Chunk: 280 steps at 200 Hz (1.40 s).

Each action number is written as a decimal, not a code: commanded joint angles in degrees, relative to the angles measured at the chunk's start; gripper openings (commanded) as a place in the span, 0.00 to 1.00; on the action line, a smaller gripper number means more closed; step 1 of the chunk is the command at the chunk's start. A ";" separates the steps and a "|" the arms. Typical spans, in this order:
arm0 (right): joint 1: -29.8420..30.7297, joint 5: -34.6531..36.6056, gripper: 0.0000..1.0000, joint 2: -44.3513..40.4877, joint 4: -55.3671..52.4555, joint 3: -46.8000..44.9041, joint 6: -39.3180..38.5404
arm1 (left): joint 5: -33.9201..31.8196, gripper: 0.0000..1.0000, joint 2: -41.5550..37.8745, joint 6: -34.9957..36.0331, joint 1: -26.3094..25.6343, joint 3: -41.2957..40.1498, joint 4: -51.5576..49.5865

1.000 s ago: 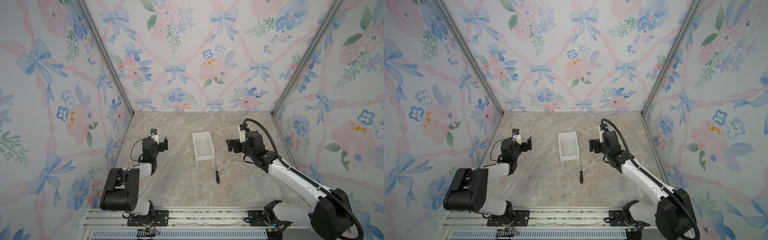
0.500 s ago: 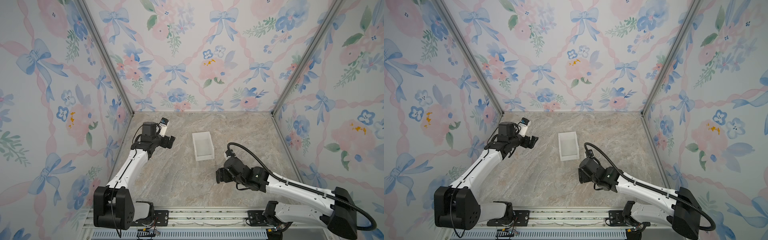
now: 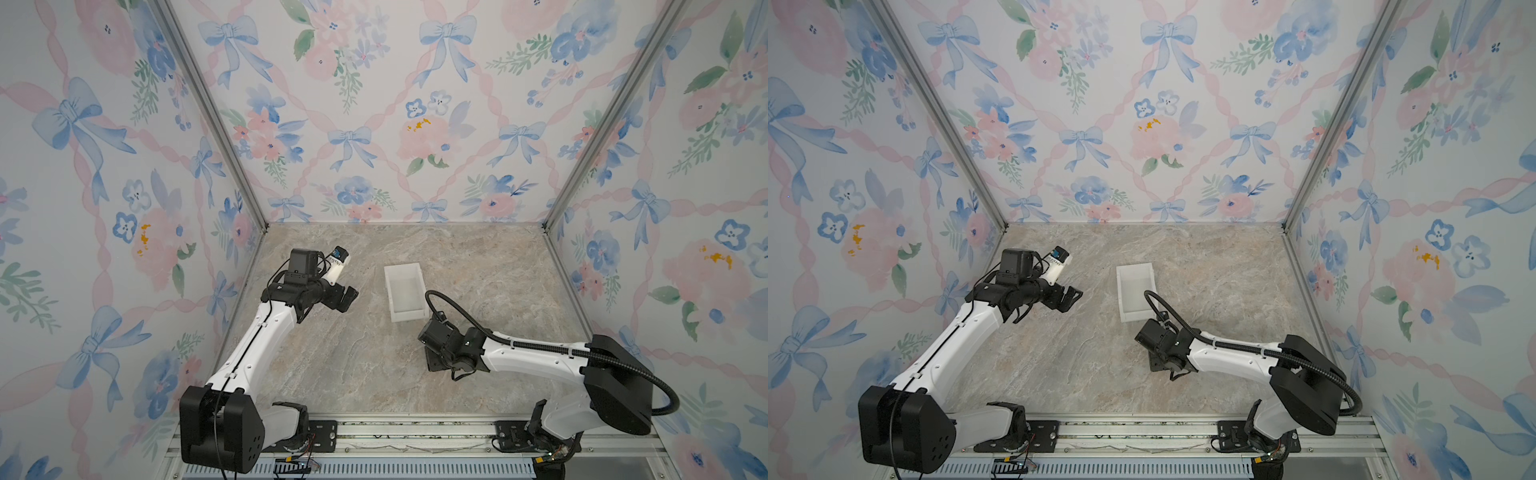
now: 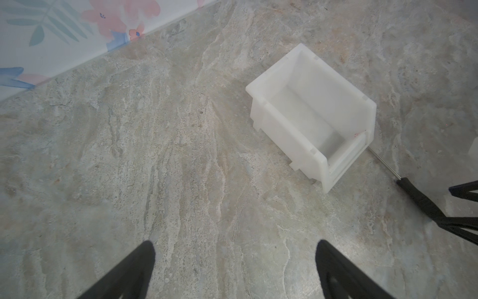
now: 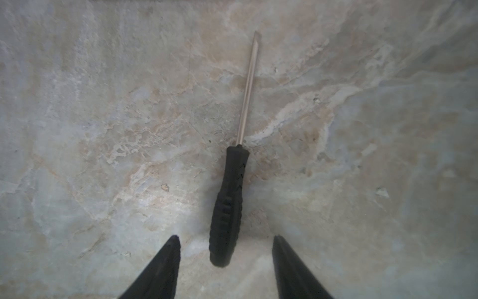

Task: Put the screwdriver in the bin
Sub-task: Pick up the screwdriver from the center of the table.

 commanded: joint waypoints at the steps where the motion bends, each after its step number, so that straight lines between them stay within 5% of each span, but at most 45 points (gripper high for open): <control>1: -0.36 -1.57 0.59 2.80 -0.19 2.03 0.25 | 0.67 0.98 -0.79 0.51 -0.38 1.00 -1.66; 280: -4.38 -0.18 0.17 3.78 -0.26 -1.52 -2.87 | -1.25 0.98 1.30 -0.72 -0.81 3.32 -1.69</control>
